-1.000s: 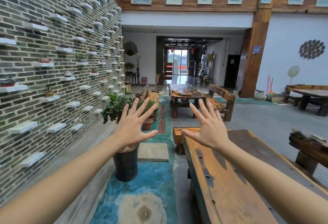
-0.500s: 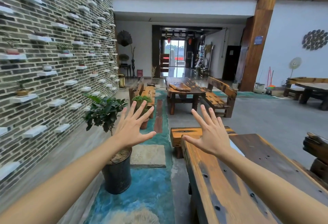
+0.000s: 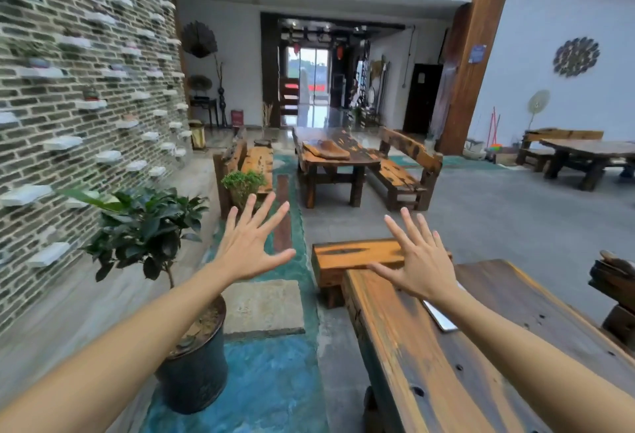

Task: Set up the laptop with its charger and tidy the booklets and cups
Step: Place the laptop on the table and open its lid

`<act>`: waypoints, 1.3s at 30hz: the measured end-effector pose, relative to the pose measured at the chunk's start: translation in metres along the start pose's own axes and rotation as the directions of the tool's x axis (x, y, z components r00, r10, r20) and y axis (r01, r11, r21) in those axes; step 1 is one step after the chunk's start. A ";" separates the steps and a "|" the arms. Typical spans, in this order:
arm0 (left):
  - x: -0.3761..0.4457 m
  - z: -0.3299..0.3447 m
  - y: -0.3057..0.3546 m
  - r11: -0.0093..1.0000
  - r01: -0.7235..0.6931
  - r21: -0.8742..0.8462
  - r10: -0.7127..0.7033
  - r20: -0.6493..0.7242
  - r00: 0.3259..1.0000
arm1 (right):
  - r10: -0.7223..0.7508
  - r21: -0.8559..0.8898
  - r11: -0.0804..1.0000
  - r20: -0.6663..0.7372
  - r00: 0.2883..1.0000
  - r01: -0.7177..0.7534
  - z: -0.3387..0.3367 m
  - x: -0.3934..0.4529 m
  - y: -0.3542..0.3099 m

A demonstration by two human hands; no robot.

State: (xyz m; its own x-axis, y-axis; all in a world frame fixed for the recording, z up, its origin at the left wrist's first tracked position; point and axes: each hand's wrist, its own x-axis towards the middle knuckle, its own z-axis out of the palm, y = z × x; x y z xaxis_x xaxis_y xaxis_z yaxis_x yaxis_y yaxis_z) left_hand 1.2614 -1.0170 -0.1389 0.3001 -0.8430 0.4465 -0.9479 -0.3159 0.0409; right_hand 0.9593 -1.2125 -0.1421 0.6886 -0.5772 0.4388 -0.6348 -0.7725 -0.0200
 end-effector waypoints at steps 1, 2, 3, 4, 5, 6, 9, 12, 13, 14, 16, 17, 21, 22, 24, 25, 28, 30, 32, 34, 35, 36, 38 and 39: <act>0.011 0.012 -0.004 1.000 0.006 -0.024 -0.006 0.016 1.000 | -0.003 0.000 1.000 0.018 1.000 0.003 0.010 0.005 0.005; 0.022 0.026 -0.007 0.999 -0.006 -0.043 0.007 0.017 1.000 | -0.021 -0.010 1.000 0.024 0.999 0.022 0.022 0.010 0.011; 0.034 0.039 -0.009 0.998 -0.032 -0.047 0.034 0.022 0.999 | -0.039 -0.030 0.999 0.028 0.999 0.039 0.032 0.016 0.018; 0.046 0.051 -0.010 0.997 -0.057 -0.047 0.059 0.031 0.998 | -0.035 -0.041 0.998 0.035 0.999 0.037 0.042 0.023 0.024; 0.060 0.063 -0.011 0.996 -0.068 -0.053 0.070 0.041 0.997 | -0.014 -0.042 0.999 0.045 0.999 0.016 0.051 0.030 0.031; 0.072 0.075 -0.011 0.996 -0.068 -0.064 0.071 0.053 0.996 | 0.013 -0.036 0.999 0.056 0.998 -0.012 0.061 0.036 0.038; 0.112 0.114 -0.003 0.991 -0.081 -0.103 0.090 0.081 0.993 | 0.080 -0.001 0.997 0.075 0.994 -0.080 0.095 0.056 0.065; 0.163 0.156 0.005 0.981 -0.125 -0.145 0.140 0.098 0.985 | 0.122 0.024 0.992 0.095 0.988 -0.125 0.135 0.079 0.099; 0.182 0.171 0.007 0.978 -0.132 -0.164 0.150 0.100 0.984 | 0.140 0.030 0.989 0.103 0.985 -0.144 0.149 0.085 0.112; 0.202 0.187 0.011 0.975 -0.136 -0.178 0.156 0.106 0.982 | 0.161 0.031 0.986 0.110 0.981 -0.166 0.164 0.092 0.125; 0.240 0.220 0.019 0.968 -0.128 -0.215 0.162 0.145 0.976 | 0.215 0.038 0.974 0.133 0.968 -0.221 0.192 0.105 0.151; 0.257 0.237 0.025 0.964 -0.129 -0.231 0.169 0.164 0.972 | 0.251 0.042 0.965 0.139 0.958 -0.259 0.204 0.110 0.164; 0.321 0.304 0.055 0.943 -0.212 -0.257 0.278 0.259 0.925 | 0.374 0.030 0.921 0.221 0.901 -0.389 0.249 0.117 0.209; 0.332 0.321 0.065 0.939 -0.214 -0.269 0.289 0.277 0.917 | 0.391 0.015 0.914 0.240 0.888 -0.406 0.260 0.116 0.220; 0.352 0.354 0.087 0.928 -0.221 -0.300 0.319 0.332 0.888 | 0.437 -0.028 0.893 0.289 0.851 -0.449 0.278 0.114 0.243; 0.359 0.369 0.099 0.920 -0.234 -0.315 0.343 0.355 0.870 | 0.471 -0.043 0.875 0.310 0.826 -0.483 0.285 0.111 0.252; 0.381 0.414 0.131 0.891 -0.253 -0.377 0.405 0.407 0.819 | 0.565 -0.053 0.809 0.342 0.750 -0.585 0.308 0.102 0.281; 0.397 0.441 0.152 0.872 -0.223 -0.435 0.425 0.450 0.785 | 0.613 -0.062 0.765 0.375 0.695 -0.641 0.321 0.096 0.299; 0.412 0.468 0.172 0.851 -0.206 -0.482 0.456 0.486 0.746 | 0.670 -0.063 0.702 0.397 0.627 -0.710 0.334 0.088 0.313; 0.428 0.494 0.192 0.830 -0.199 -0.521 0.495 0.526 0.692 | 0.736 -0.047 0.603 0.416 0.534 -0.796 0.348 0.080 0.324; 0.435 0.506 0.203 0.820 -0.193 -0.538 0.514 0.547 0.660 | 0.769 -0.031 0.539 0.424 0.478 -0.842 0.355 0.077 0.329; 0.442 0.518 0.213 0.812 -0.187 -0.553 0.532 0.569 0.627 | 0.799 -0.014 0.466 0.436 0.413 -0.885 0.362 0.073 0.334; 0.454 0.541 0.233 0.799 -0.144 -0.584 0.552 0.617 0.561 | 0.846 0.023 0.277 0.467 0.255 -0.961 0.376 0.068 0.343; 0.460 0.553 0.242 0.794 -0.096 -0.600 0.552 0.647 0.525 | 0.866 0.055 0.150 0.475 0.158 -0.987 0.384 0.065 0.346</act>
State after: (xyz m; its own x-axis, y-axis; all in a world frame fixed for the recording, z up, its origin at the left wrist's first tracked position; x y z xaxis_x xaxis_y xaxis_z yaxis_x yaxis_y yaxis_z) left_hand 1.2291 -1.7221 -0.4182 -0.2970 -0.8992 -0.3213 -0.8457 0.0915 0.5257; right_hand 0.9189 -1.6189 -0.4652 -0.2741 -0.8856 -0.3749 -0.7558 0.4394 -0.4855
